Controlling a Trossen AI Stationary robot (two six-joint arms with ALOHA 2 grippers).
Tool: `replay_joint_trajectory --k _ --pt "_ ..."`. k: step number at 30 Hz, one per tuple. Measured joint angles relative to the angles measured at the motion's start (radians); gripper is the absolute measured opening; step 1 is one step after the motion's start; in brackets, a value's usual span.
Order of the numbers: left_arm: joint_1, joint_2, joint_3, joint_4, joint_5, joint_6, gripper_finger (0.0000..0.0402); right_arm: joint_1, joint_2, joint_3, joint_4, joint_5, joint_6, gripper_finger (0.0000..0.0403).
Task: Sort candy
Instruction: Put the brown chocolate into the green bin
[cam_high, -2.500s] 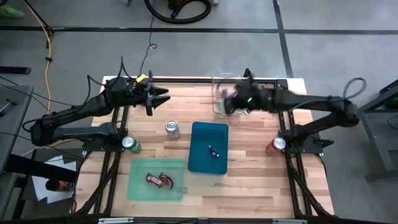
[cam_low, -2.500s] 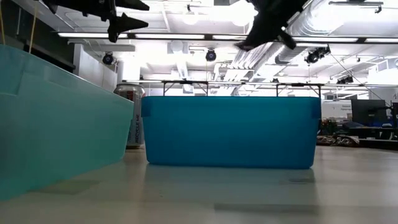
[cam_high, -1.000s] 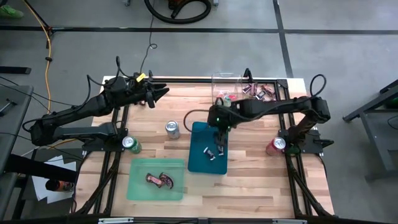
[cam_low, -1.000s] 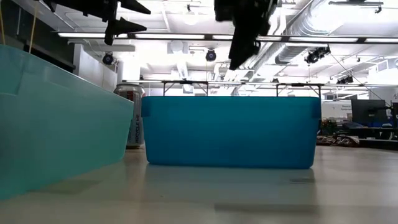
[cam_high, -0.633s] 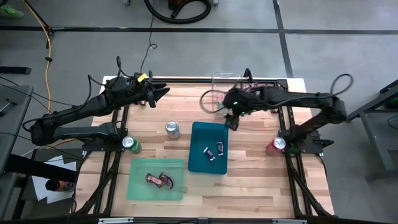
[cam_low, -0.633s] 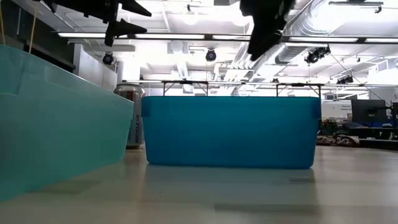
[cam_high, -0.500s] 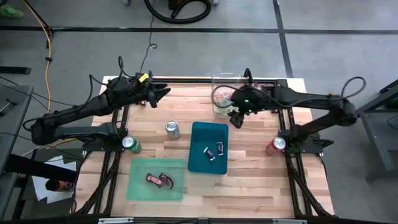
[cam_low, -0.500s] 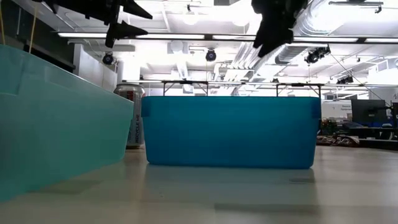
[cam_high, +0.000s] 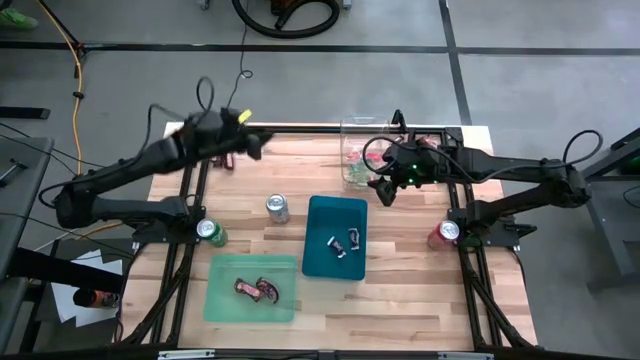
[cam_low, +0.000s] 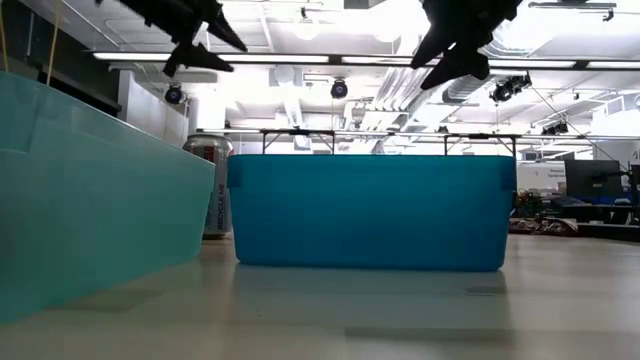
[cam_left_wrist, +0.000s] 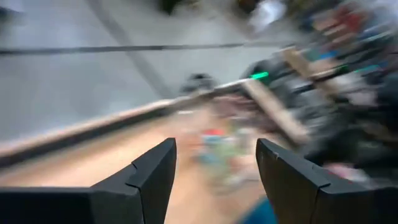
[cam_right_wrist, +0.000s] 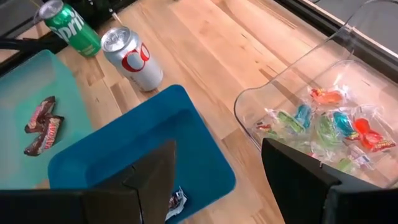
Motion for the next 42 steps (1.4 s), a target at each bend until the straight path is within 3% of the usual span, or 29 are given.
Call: replay_joint_trajectory --k 6,11,20,24,33,42 --pt "0.159 0.211 0.279 -0.505 -0.219 0.169 0.0206 0.0 0.0 -0.001 0.0 0.005 -0.002 0.0232" --pt "0.305 0.311 0.232 -0.653 -0.238 0.061 0.0206 0.0 0.0 -0.001 -0.001 0.005 0.022 0.0232" --pt "0.311 0.293 -0.146 -0.51 -0.223 -0.244 0.0206 0.0 0.0 -0.001 -0.012 0.005 0.024 0.0232" --pt "0.306 0.285 -0.251 -0.388 -0.263 -0.354 0.0206 0.0 0.0 -0.001 -0.011 0.006 0.019 0.0232" --pt "0.347 0.327 -0.33 -0.23 -0.294 -0.421 0.0206 0.0 0.0 -0.001 -0.01 0.023 0.024 0.0232" --pt "0.367 0.431 -0.351 -0.125 -0.213 -0.43 0.0206 0.0 0.0 -0.001 -0.008 0.043 0.025 0.0232"
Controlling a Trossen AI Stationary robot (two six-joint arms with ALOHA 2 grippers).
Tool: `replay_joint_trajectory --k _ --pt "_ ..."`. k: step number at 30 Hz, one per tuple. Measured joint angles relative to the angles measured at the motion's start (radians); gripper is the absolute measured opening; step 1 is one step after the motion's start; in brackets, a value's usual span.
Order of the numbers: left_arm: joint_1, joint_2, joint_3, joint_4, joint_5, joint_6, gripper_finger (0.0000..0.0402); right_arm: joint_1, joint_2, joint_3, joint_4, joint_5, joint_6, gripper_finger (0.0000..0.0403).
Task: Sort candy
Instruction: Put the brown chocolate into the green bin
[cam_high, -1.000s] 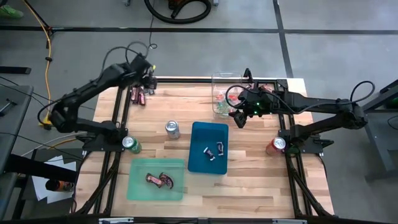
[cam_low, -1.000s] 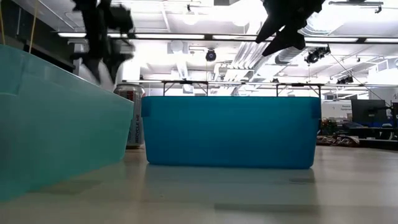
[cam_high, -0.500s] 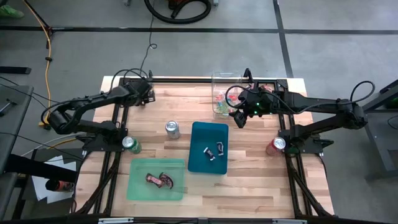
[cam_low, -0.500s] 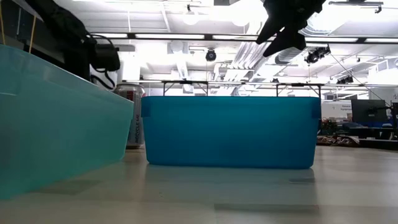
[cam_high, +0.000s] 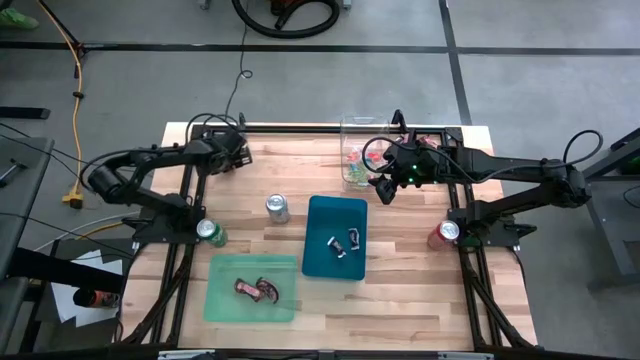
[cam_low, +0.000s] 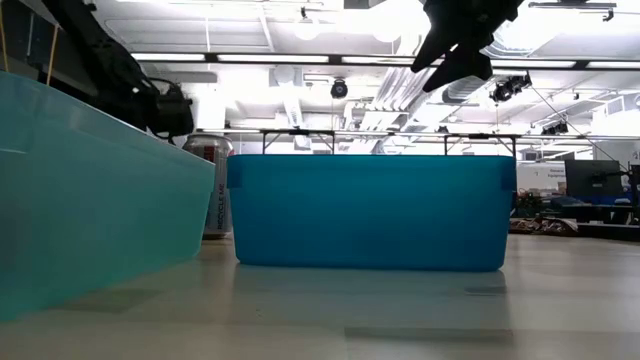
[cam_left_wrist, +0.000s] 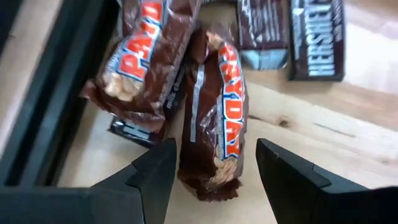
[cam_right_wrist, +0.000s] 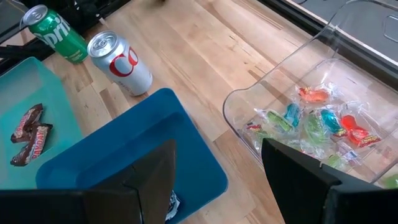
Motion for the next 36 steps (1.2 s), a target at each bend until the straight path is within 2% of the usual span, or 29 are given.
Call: replay_joint_trajectory --k 3,6,10,14,20,27,32,36 --pt "0.0 0.035 0.0 0.021 0.006 0.004 0.0202 0.0 0.0 0.0 0.0 0.0 0.019 0.0232" --pt "0.0 0.043 0.001 0.02 0.012 0.024 0.0177 0.0 0.0 0.0 0.0 0.0 0.025 0.0232" --pt "-0.005 0.007 0.0 0.011 0.053 0.072 0.0103 0.0 0.0 0.0 0.0 0.0 0.025 0.0232" --pt "-0.009 -0.092 0.0 0.009 0.097 0.132 0.0023 0.0 0.0 0.0 0.0 0.001 0.023 0.0232" --pt "-0.01 -0.335 0.0 0.015 0.128 0.149 0.003 0.0 0.0 0.0 0.001 0.003 0.024 0.0232" --pt "-0.049 -0.62 0.0 0.097 0.311 0.211 0.0014 0.0 0.001 0.0 0.026 0.041 0.02 0.0232" --pt "-0.143 -0.747 0.0 0.169 0.413 0.199 0.0014 0.0 0.001 0.0 0.043 0.042 0.017 0.0232" --pt "-0.241 -0.79 0.001 0.25 0.468 0.162 0.0013 0.0 0.001 0.0 0.043 0.042 0.017 0.0232"
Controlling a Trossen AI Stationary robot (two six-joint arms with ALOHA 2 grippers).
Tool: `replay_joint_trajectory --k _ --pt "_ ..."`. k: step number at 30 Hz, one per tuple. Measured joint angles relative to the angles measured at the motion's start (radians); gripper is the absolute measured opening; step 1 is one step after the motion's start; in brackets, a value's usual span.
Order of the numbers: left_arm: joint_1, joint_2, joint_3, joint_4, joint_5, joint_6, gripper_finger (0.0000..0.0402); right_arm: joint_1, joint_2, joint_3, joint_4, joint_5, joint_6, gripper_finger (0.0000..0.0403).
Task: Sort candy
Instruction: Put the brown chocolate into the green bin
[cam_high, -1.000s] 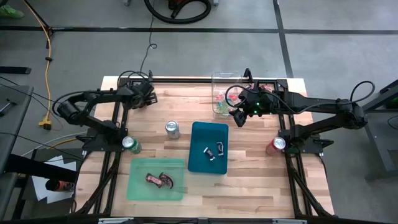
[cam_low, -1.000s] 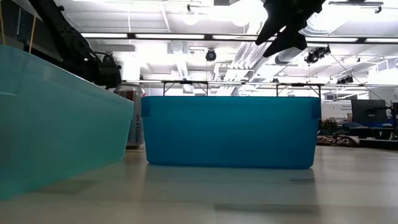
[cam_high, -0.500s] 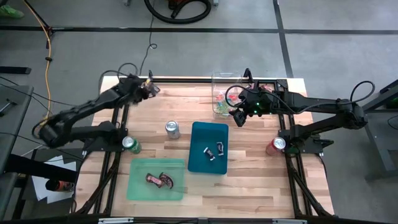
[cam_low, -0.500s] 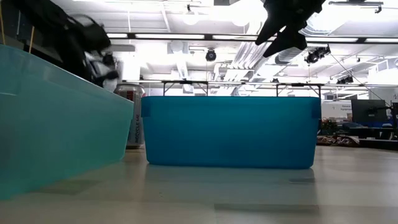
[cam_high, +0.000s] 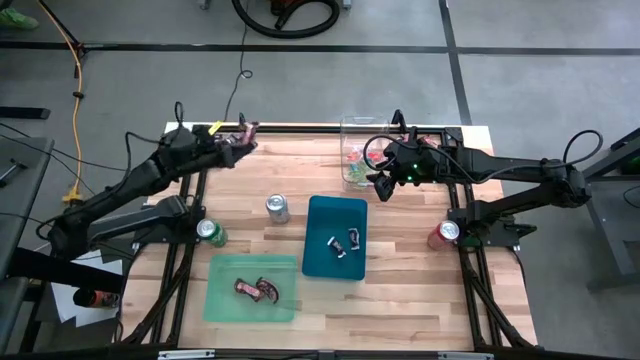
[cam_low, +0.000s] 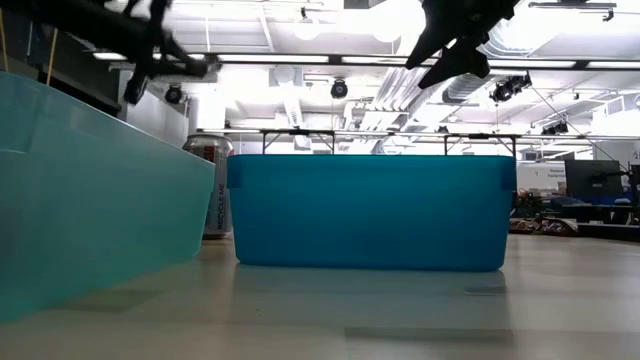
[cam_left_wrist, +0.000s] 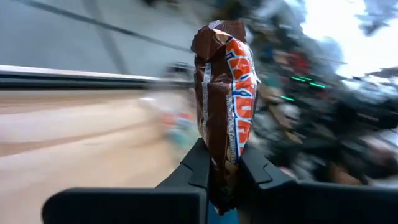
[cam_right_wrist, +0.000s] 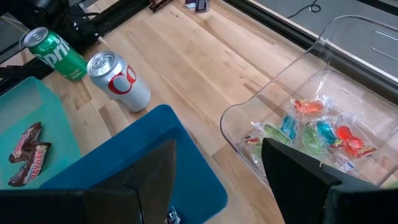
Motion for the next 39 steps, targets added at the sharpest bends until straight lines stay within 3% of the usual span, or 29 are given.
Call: replay_joint_trajectory --k 8,13,18,21,27,34,39 --pt "-0.273 0.024 0.133 0.036 0.239 0.095 0.0012 0.0 0.0 0.0 0.0 0.0 0.0 0.0232" --pt "-0.428 0.053 0.233 0.041 0.239 0.12 0.0016 0.0 0.0 0.0 0.001 0.0 0.0 0.0232" --pt "-0.513 0.074 0.304 0.026 0.238 0.124 0.0017 0.0 0.0 0.0 0.002 0.0 0.0 0.0232" --pt "-0.552 0.082 0.339 -0.07 0.226 0.12 0.0017 0.0 0.0 0.0 0.002 0.0 0.0 0.0232" --pt "-0.712 0.145 0.365 -0.462 0.137 0.06 0.0014 0.0 0.0 0.0 0.003 0.0 -0.003 0.0232" --pt "-1.065 0.306 0.368 -0.494 0.022 -0.135 0.0013 0.0 0.0 0.0 0.009 -0.014 -0.027 0.0232" --pt "-1.292 0.481 0.419 -0.692 -0.072 -0.147 0.0013 0.0 0.0 0.0 0.034 -0.11 -0.023 0.0232"
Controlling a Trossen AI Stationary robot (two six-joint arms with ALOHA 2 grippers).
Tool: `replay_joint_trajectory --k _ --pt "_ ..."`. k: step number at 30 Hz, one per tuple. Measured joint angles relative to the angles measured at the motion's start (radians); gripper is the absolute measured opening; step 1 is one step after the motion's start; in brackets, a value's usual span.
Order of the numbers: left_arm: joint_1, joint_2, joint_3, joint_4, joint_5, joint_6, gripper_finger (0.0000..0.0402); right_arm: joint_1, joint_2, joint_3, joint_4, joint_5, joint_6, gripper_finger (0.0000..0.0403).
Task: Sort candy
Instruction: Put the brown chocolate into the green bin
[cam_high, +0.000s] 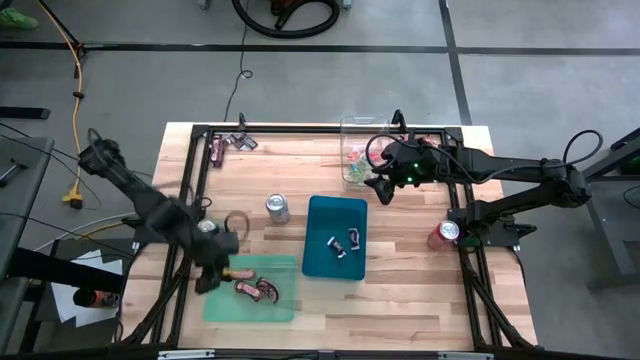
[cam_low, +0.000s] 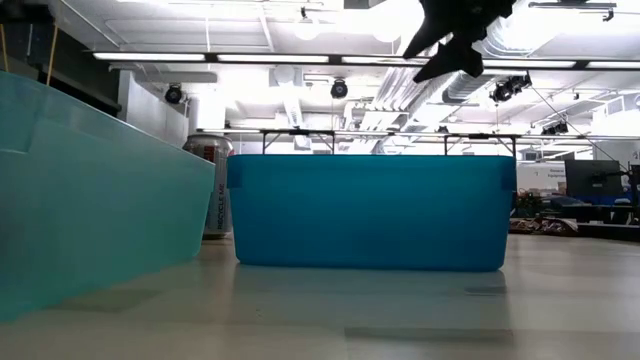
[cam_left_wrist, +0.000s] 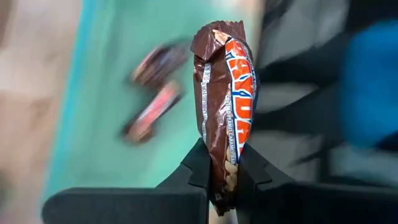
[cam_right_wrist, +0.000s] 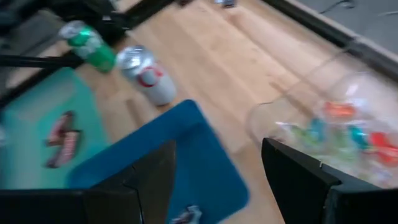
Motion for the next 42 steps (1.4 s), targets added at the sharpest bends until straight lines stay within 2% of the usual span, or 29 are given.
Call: replay_joint_trajectory --k 2,7,10,14,16,18,21,23,27,32,39,42 --pt "-0.068 0.064 0.017 -0.06 -0.064 0.046 0.0013 0.008 0.0 0.0 0.019 -0.04 0.032 0.0232" --pt "-0.179 0.182 0.025 -0.093 -0.216 0.235 0.0012 0.057 0.0 0.0 0.113 -0.088 0.187 0.0232" --pt "-0.215 0.235 0.025 -0.1 -0.283 0.339 0.0012 0.101 0.0 0.0 0.175 -0.059 0.288 0.0232" --pt "-0.237 0.303 0.02 -0.083 -0.345 0.438 0.0012 0.154 0.0 0.0 0.209 0.036 0.363 0.0232" --pt "-0.237 0.332 0.002 -0.041 -0.33 0.448 0.0012 0.173 0.0 0.0 0.209 0.079 0.392 0.0232" --pt "-0.237 0.354 -0.026 0.038 -0.266 0.437 0.0012 0.187 0.0 0.0 0.209 0.104 0.405 0.0232" --pt "-0.237 0.373 -0.064 0.176 -0.156 0.372 0.0012 0.2 0.0 0.0 0.208 0.109 0.416 0.0232" --pt "-0.239 0.381 -0.073 0.234 -0.13 0.328 0.0012 0.205 0.0 0.0 0.205 0.11 0.413 0.0232" --pt "-0.24 0.399 -0.091 0.294 -0.132 0.262 0.0012 0.204 0.0 0.0 0.19 0.11 0.375 0.0232" --pt "-0.221 0.448 -0.133 0.284 -0.13 0.159 0.0012 0.204 0.0 0.0 0.185 0.105 0.338 0.0232" --pt "-0.21 0.527 -0.137 0.356 -0.111 0.18 0.0012 0.204 0.0 0.0 0.142 0.093 0.292 0.0232" --pt "-0.198 0.557 -0.137 0.361 -0.155 0.193 0.0013 0.204 0.0 0.0 0.123 0.093 0.292 0.0232"
